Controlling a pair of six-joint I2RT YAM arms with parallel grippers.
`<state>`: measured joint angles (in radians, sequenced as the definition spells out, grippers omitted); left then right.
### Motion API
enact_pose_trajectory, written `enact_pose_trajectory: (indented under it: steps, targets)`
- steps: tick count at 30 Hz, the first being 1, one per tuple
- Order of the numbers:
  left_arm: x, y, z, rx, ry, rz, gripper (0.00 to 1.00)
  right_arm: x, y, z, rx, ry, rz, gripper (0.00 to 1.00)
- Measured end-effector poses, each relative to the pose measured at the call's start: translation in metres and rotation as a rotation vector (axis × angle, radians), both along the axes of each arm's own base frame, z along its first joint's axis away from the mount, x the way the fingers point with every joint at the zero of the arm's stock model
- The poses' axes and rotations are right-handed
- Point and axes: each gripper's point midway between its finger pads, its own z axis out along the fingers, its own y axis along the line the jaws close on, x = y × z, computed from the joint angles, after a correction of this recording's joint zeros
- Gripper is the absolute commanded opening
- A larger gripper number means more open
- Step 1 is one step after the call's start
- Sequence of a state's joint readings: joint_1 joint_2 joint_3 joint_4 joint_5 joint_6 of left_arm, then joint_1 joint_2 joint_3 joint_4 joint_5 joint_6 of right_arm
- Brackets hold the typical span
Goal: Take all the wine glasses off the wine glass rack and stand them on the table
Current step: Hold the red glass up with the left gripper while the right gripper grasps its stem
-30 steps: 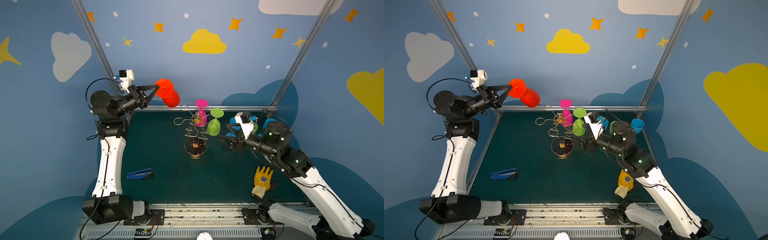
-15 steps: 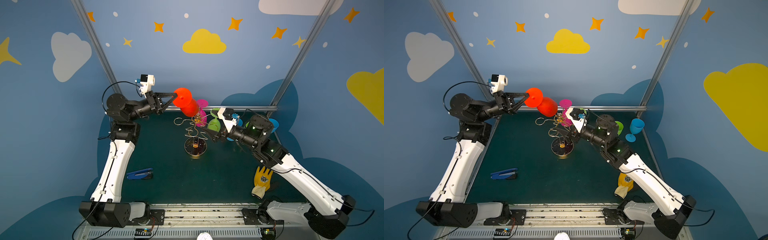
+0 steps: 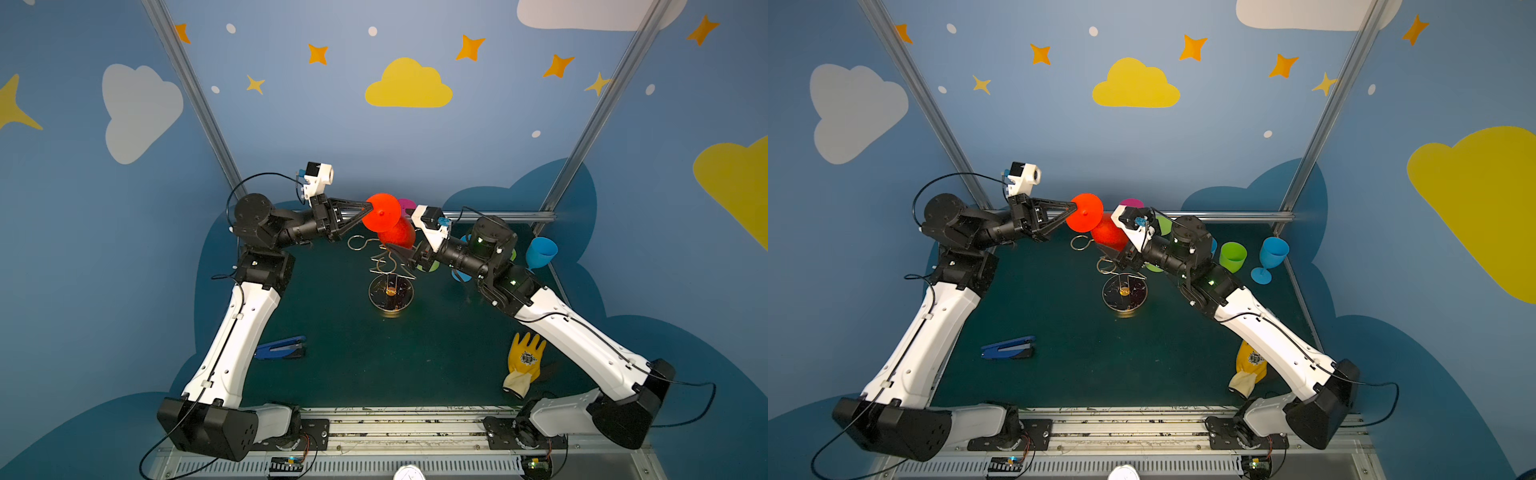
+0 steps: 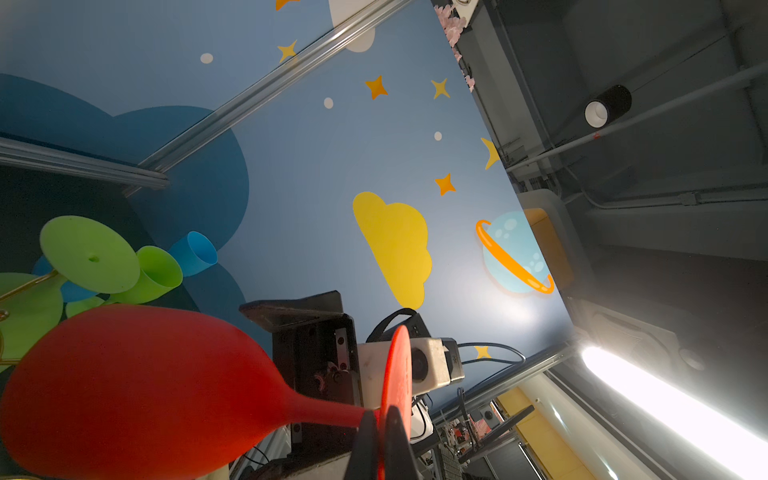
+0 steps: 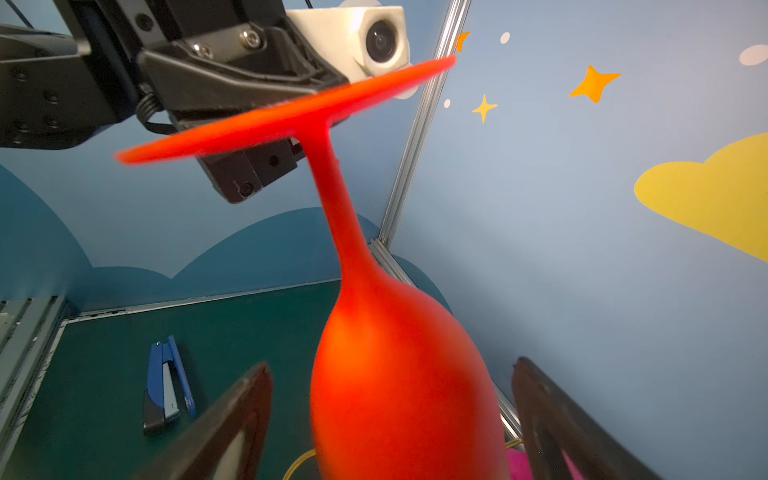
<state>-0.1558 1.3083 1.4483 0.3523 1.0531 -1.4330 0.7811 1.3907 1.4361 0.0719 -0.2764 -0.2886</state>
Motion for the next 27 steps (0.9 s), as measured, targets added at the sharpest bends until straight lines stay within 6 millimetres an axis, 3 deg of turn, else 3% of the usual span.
enact_pose_trajectory:
  steps: [12, 17, 22, 24, 27]
  targets:
    - [-0.017, -0.003, 0.014, -0.031, -0.012, -0.038, 0.03, 0.008, 0.006, -0.01, -0.013, 0.014, -0.007, 0.87]
    - [-0.016, -0.003, 0.013, -0.041, -0.004, -0.036, 0.03, 0.008, 0.006, -0.012, -0.015, 0.02, -0.007, 0.77]
    - [-0.015, -0.003, 0.014, -0.044, -0.008, -0.032, 0.04, 0.006, 0.006, -0.013, -0.013, 0.039, -0.01, 0.58]
    - [-0.015, -0.003, 0.013, -0.043, -0.007, -0.031, 0.11, 0.005, 0.004, -0.014, -0.015, 0.048, -0.02, 0.56]
    - [-0.016, -0.004, 0.013, -0.037, -0.026, -0.03, 0.42, 0.002, -0.003, -0.015, -0.017, 0.079, -0.04, 0.52]
